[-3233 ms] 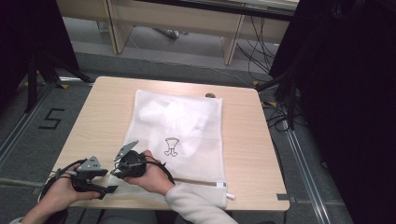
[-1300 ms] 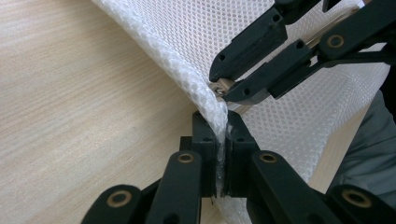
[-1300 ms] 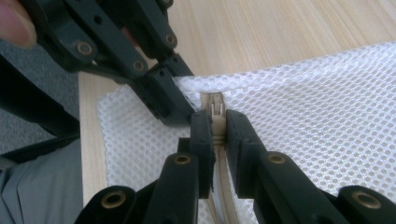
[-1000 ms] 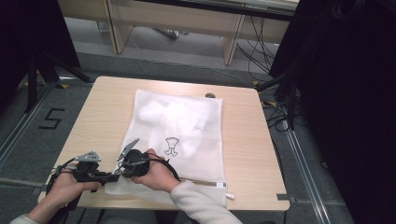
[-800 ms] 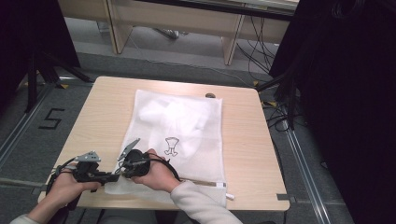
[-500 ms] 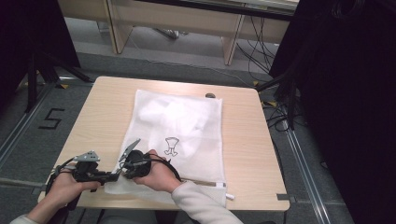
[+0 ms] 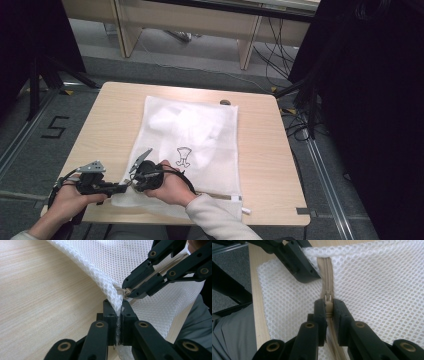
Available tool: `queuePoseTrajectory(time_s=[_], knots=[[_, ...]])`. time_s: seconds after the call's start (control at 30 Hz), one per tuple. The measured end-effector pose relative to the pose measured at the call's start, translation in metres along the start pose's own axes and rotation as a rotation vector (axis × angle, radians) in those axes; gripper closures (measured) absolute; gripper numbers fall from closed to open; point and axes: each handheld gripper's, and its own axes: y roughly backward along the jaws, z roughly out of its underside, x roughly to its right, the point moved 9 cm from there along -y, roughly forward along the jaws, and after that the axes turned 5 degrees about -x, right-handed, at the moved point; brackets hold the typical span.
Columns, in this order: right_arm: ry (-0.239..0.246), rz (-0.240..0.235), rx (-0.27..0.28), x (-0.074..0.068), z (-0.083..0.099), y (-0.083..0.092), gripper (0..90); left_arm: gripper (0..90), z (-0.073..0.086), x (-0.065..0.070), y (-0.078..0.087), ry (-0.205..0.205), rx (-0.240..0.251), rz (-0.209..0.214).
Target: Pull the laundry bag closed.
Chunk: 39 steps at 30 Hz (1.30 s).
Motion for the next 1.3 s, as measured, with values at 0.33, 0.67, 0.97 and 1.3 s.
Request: queuePoseTrajectory(time_s=[0.33, 0.67, 0.97, 1.3], knots=[[-0.006, 0.0, 0.005, 0.0003, 0.001, 0.0034, 82.4, 84.8, -0.0023, 0.001, 0.0006, 0.012, 0.022, 0.002], [-0.011, 0.012, 0.005, 0.0016, 0.0025, 0.0051, 82.4, 84.8, -0.0048, 0.0003, 0.0034, 0.014, 0.042, 0.002], [-0.021, 0.009, 0.007, 0.0017, 0.0065, 0.0078, 82.4, 84.7, -0.0069, 0.0001, 0.0049, 0.005, 0.06, 0.0], [-0.021, 0.016, 0.021, 0.0031, 0.0094, 0.0093, 82.4, 84.7, -0.0077, 0.0018, 0.0038, -0.003, 0.065, -0.006]])
